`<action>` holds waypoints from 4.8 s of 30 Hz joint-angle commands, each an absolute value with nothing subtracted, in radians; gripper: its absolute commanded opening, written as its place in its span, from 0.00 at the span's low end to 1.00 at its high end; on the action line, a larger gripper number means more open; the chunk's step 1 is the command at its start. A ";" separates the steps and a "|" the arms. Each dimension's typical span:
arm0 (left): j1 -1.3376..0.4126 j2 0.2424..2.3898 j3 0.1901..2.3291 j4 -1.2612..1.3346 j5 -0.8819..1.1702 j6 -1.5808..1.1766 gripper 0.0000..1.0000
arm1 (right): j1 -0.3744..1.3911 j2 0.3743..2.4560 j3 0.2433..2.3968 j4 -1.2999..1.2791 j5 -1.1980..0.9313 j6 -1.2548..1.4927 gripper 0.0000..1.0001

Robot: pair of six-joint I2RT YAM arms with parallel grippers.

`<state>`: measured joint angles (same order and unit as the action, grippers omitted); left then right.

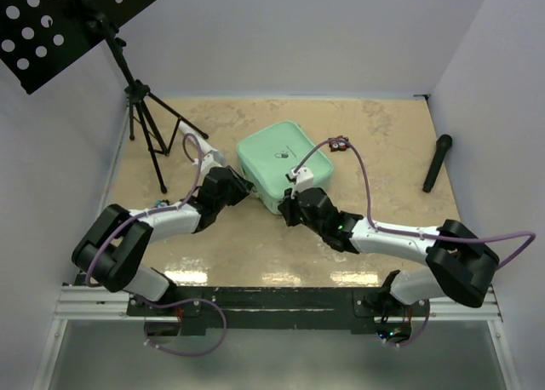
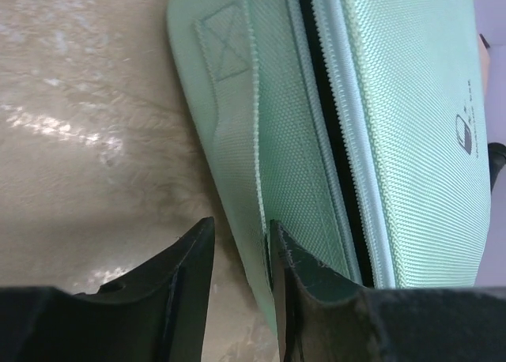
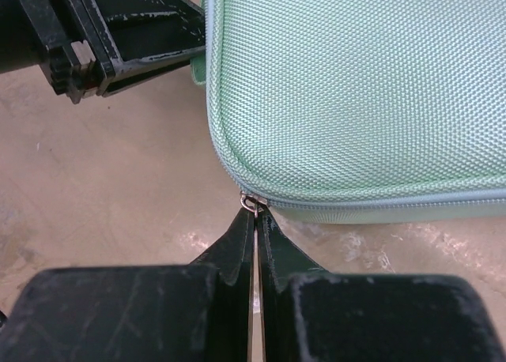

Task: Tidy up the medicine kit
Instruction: Zip the medicine box at the center of the board.

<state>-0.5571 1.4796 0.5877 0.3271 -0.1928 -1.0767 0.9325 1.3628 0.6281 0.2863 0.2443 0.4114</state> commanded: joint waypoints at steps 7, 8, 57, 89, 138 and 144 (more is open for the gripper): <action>-0.560 1.601 0.715 0.431 -0.103 -0.985 0.34 | 0.920 1.267 0.627 0.270 0.330 0.500 0.00; -0.560 1.617 0.730 0.431 -0.091 -0.976 0.20 | 0.920 1.261 0.629 0.255 0.327 0.509 0.00; -0.727 1.609 0.592 0.522 -0.307 -1.157 0.00 | 0.953 1.548 0.868 0.400 0.212 0.497 0.00; -0.600 1.326 0.638 0.178 -0.242 -0.910 0.57 | 0.953 1.401 0.733 0.239 0.270 0.410 0.00; -0.273 1.988 1.457 -0.252 0.715 -0.138 0.68 | 0.951 1.344 0.726 0.149 0.069 0.285 0.00; -0.272 1.971 1.462 -0.232 0.673 -0.147 0.75 | 0.953 1.351 0.729 0.149 0.063 0.284 0.00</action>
<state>-0.2649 1.9728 1.4364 -0.1940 0.7082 -0.1616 0.9482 1.3937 0.7006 0.0822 0.0864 0.2989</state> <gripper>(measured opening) 0.740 0.012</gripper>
